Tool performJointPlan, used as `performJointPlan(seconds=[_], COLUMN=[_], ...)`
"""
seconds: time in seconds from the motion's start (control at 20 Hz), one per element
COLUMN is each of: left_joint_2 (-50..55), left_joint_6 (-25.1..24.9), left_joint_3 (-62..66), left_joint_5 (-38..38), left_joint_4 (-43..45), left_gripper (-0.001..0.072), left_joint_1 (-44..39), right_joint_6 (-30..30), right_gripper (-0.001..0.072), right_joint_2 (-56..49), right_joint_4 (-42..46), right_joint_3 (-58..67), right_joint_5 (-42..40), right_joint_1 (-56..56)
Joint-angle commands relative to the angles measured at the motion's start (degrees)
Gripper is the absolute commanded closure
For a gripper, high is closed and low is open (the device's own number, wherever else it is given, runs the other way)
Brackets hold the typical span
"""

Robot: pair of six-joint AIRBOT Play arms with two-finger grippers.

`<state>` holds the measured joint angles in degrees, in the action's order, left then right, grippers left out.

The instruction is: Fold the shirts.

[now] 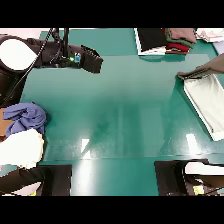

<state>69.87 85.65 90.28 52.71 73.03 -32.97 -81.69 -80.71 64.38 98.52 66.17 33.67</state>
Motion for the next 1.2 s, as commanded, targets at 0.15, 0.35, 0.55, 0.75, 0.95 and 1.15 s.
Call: performJointPlan(seconds=[0.15, 0.35, 0.55, 0.75, 0.95, 1.15], left_joint_2=[0.00, 0.00, 0.00, 0.00, 0.02, 0.02], left_joint_6=[-0.04, -0.20, -0.22, -0.68, -0.68, -0.68], left_joint_3=[0.02, 0.02, 0.02, 0.02, 0.02, 0.02], left_joint_5=[0.94, 1.27, 2.51, 2.64, 2.60, 2.60], left_joint_4=[-0.09, -0.07, -0.04, 0.02, 0.02, 0.02], left_gripper=[0.0679, 0.0679, 0.0679, 0.0679, 0.0679, 0.0679], left_joint_1=[-0.02, -0.02, -0.02, -0.02, -0.02, -0.02], right_joint_6=[0.07, 0.02, 0.00, -1.25, -1.16, -0.66], right_gripper=[0.0693, 0.0694, 0.0693, 0.0693, 0.0693, 0.0683], right_joint_2=[6.29, 7.76, 7.76, 8.07, 12.52, 16.20], right_joint_4=[-0.11, 2.95, 3.87, 8.94, 12.59, 16.79], right_joint_3=[0.07, 0.07, 0.04, -0.94, -13.27, -23.32], right_joint_5=[-3.89, 1.11, 9.44, 16.72, 15.80, 13.57], right_joint_1=[0.70, 0.70, 2.43, 6.88, 12.81, 17.81])
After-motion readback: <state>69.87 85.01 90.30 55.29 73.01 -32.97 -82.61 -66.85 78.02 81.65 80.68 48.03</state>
